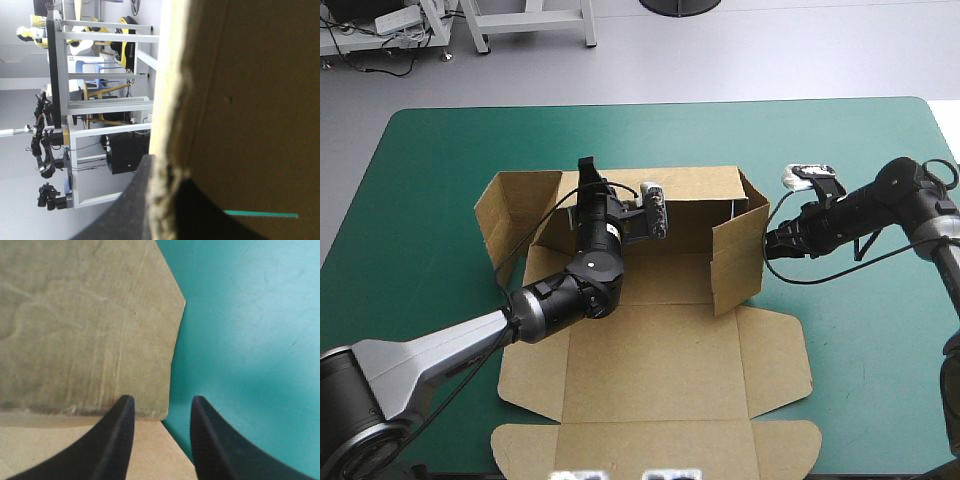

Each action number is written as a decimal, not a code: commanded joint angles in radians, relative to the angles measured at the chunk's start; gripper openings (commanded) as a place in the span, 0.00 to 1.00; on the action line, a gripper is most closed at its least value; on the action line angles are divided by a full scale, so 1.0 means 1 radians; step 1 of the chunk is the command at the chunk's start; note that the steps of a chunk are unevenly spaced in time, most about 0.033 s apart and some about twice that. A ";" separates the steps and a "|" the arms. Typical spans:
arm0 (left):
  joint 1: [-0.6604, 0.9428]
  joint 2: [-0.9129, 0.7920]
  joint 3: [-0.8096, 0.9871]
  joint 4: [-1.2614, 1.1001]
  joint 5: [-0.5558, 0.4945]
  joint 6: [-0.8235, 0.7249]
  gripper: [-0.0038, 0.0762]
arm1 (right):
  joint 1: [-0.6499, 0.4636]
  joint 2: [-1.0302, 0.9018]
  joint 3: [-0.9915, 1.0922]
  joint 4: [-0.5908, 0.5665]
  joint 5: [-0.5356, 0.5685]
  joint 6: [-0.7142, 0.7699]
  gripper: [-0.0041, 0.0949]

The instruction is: Fold the box

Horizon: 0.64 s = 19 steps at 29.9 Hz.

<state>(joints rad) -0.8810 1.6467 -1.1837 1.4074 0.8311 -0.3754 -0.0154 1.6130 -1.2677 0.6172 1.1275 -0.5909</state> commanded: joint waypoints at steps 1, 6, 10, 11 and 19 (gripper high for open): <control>0.001 -0.032 -0.016 -0.009 0.050 -0.017 0.04 | 0.000 -0.040 -0.023 0.040 0.030 -0.018 0.39; 0.001 -0.032 -0.016 -0.009 0.050 -0.017 0.04 | 0.000 -0.040 -0.023 0.054 0.071 -0.038 0.39; 0.001 -0.032 -0.016 -0.009 0.050 -0.017 0.04 | 0.000 -0.040 -0.023 0.101 0.073 -0.061 0.39; 0.001 -0.032 -0.016 -0.009 0.050 -0.017 0.04 | 0.000 -0.040 -0.023 0.114 0.073 -0.066 0.39; 0.001 -0.032 -0.016 -0.009 0.050 -0.017 0.04 | 0.000 -0.040 -0.023 0.151 0.071 -0.112 0.39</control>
<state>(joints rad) -0.8810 1.6467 -1.1837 1.4074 0.8425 -0.3754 -0.0154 1.6130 -1.2677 0.7009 1.1926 -0.6756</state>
